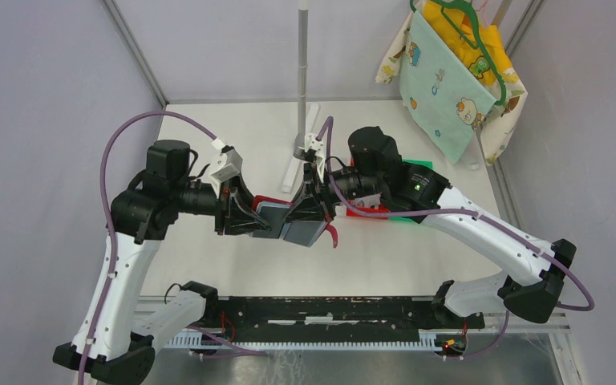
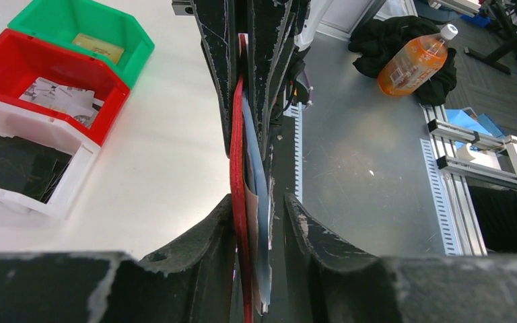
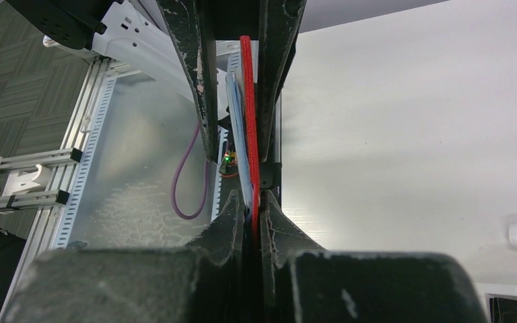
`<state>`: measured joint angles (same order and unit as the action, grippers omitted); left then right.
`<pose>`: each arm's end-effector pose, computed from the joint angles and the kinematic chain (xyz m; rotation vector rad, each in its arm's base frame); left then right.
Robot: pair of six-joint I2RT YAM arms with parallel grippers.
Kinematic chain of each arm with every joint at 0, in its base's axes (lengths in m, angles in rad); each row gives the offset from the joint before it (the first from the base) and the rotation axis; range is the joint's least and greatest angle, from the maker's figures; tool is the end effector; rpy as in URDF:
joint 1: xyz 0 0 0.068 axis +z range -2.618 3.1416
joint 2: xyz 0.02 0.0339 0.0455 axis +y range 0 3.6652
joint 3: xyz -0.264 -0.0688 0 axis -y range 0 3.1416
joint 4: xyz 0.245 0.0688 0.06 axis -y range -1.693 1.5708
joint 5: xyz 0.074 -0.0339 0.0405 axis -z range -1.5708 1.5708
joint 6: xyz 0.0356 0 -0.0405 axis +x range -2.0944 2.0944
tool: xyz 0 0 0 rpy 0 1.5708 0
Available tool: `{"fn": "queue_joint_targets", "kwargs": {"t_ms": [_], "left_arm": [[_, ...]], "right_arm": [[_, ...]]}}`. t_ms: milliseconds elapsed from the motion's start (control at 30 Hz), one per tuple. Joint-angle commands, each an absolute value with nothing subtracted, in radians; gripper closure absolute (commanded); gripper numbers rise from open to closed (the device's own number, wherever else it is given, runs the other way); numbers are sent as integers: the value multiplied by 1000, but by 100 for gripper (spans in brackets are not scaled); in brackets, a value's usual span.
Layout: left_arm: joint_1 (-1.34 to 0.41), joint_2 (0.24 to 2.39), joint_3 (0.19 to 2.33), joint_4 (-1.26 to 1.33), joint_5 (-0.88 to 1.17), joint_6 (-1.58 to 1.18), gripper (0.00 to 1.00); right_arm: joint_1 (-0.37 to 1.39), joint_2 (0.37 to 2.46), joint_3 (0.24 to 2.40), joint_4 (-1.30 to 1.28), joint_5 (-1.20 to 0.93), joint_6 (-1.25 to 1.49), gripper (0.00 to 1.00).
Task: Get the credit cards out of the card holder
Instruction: Remove the credit card from the card holder.
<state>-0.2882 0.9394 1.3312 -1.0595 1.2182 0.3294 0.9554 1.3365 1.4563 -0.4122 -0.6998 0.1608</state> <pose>0.1204 -0.0705 0.4222 1.1865 1.6103 -1.3025 0.1497 0.2514 0.4300 -1.2564 1.6116 1.3868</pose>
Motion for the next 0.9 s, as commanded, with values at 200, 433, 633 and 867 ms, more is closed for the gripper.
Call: {"fn": "queue_joint_targets", "kwargs": {"t_ms": [200,433,633,867], "left_arm": [[-289,907,1275,-1009,1256,299,48],[-290,927,1333,-1009,1239,283,77],[-290,927,1334,-889,1249,147,98],[-290,921,1320,-763,1187,-47,98]], "right_arm": [[960,1313,1502,-295,-749,205,100],[960,1306,1484,-290,-756,200,100],[957,1300,1479,-292,-735,199,70],[868,1180,1442,-198,-552,306,31]]}}
